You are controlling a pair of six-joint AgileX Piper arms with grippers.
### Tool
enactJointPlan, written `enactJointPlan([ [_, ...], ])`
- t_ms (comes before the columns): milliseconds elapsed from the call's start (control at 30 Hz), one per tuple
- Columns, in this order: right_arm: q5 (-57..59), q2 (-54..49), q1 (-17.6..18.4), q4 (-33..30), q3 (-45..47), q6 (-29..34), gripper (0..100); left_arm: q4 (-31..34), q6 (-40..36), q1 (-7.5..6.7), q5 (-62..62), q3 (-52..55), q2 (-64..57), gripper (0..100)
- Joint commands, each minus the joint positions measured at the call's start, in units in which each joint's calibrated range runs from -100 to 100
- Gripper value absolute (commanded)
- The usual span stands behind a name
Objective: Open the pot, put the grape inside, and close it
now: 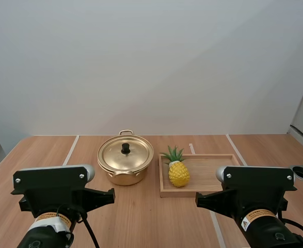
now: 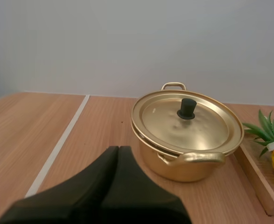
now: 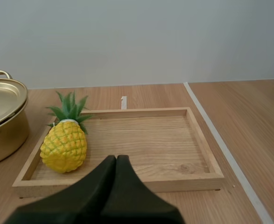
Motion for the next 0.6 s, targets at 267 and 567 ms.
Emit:
enactJointPlan([
  [267, 0.4, -0.3, -0.8, -0.4, 0.1, 0.5, 0, -0.9, -0.9, 0.18, 0.4, 0.0, -0.3, 0],
  [567, 0.4, -0.3, -0.8, -0.4, 0.1, 0.5, 0, -0.9, -0.9, 0.18, -0.3, 0.0, -0.3, 0],
])
